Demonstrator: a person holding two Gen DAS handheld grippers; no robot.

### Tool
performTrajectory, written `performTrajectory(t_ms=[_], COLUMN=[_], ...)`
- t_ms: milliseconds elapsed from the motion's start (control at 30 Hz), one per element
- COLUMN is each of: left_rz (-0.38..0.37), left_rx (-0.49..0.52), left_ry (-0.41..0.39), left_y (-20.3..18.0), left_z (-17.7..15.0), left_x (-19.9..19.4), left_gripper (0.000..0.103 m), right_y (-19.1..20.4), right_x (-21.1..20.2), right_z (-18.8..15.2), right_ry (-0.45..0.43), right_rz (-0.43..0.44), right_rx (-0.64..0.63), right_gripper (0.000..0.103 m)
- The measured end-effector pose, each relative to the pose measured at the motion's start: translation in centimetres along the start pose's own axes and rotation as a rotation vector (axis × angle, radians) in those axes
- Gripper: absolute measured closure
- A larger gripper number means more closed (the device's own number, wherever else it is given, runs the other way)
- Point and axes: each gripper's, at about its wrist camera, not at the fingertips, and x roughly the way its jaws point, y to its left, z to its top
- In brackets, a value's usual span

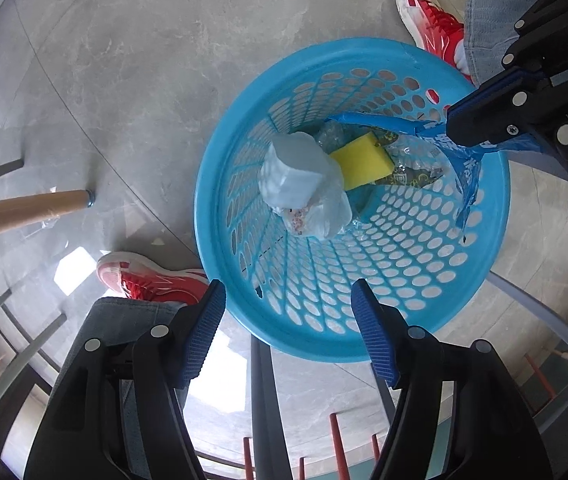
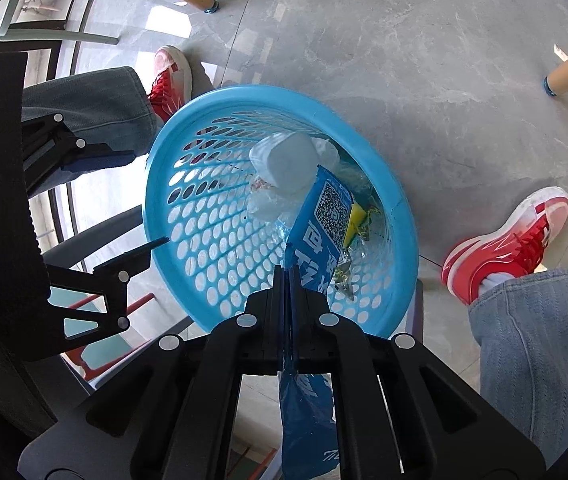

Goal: Collect trash
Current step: 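Open the left tool to drop the cup while the right tool releases the packet, then raise both tools from the wastebasket back toward the table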

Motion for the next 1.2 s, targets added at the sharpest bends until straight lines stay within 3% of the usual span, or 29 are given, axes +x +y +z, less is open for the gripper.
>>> performTrajectory(t_ms=[67,200,300,467,700,1033,1200], left_rz=[0.006,0.068,0.085,0.109,0.148,0.158,0.135], left_rx=[-0.007,-0.019,-0.035,-0.046,-0.06,-0.083,-0.08], left_ry=[-0.012,-0.04,-0.067,-0.138,-0.295,-0.523,-0.654], left_y=[0.2,0.5,0.9,0.7,-0.3,-2.3,-3.4], left_z=[-0.1,-0.4,-1.1,-2.8,-6.8,-13.8,-16.6], left_x=[-0.5,-1.9,-3.3,-6.4,-12.3,-19.8,-24.2], left_gripper=[0.037,0.026,0.025,0.021,0.016,0.013,0.011], right_y=[-0.1,-0.4,-0.1,0.3,2.7,9.7,12.4], right_x=[-0.4,-1.6,-2.4,-4.3,-9.0,-16.0,-20.6], right_z=[-0.1,-0.5,-0.8,-1.7,-3.9,-10.8,-14.1], right_ry=[-0.009,-0.045,-0.066,-0.117,-0.229,-0.373,-0.456], right_rz=[-0.002,-0.009,-0.026,-0.045,-0.071,-0.167,-0.149], right_rx=[0.01,0.041,0.042,0.045,0.001,-0.186,-0.248], right_gripper=[0.095,0.053,0.044,0.037,0.031,0.025,0.024])
